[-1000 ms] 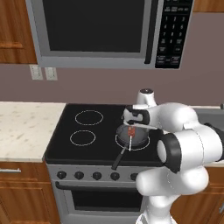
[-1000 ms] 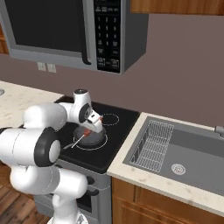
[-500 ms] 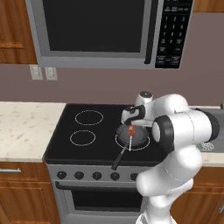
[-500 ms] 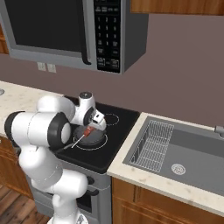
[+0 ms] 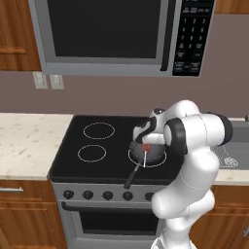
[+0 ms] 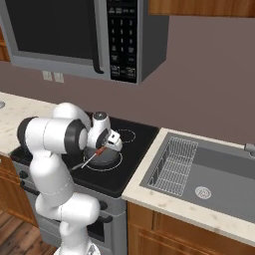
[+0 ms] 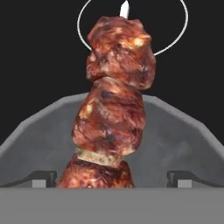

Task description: Place the cold items (orange and onion) from the fridge in one tupperware on the dining counter. Place the warm items (kebab skewer and hot dog) in the stove area in another tupperware.

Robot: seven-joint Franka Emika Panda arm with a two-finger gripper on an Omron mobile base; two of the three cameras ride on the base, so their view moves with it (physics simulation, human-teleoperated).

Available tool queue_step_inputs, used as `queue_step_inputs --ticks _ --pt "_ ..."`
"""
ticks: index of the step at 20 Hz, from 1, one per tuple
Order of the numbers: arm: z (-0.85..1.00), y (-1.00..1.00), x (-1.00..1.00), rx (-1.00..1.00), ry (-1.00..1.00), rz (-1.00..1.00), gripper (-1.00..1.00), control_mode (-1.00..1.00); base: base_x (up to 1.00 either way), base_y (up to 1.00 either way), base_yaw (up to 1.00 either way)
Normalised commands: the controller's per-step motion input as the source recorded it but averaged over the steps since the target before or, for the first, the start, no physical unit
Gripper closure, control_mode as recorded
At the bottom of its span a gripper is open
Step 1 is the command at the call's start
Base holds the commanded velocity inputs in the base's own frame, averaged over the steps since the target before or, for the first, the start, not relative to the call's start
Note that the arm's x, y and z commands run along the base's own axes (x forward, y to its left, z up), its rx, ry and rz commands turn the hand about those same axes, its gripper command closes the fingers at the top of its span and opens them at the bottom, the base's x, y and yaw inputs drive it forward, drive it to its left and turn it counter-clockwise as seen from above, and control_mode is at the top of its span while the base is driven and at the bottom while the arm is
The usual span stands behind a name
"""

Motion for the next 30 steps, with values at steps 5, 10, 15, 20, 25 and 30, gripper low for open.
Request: queue_step_inputs --ticks 5,10,15,20,25,30 --pt "-0.27 0.06 0.03 0.0 0.0 0.0 -1.0 -1.0 0.0 0.0 0.0" --pt "-0.19 0.06 0.07 0.0 0.0 0.0 1.0 -1.0 0.0 0.0 0.0" --pt "-0.33 0.0 0.0 0.01 0.03 -0.02 1.0 -1.0 0.0 0.0 0.0" --pt "-0.33 0.0 -0.2 0.07 0.01 -0.06 1.0 -1.0 0.0 0.0 0.0" --pt "-0.1 0.0 -0.39 0.19 -0.06 -0.13 1.0 -1.0 0.0 0.0 0.0" --pt "0.1 -0.07 -0.14 0.27 -0.09 -0.04 1.0 -1.0 0.0 0.0 0.0"
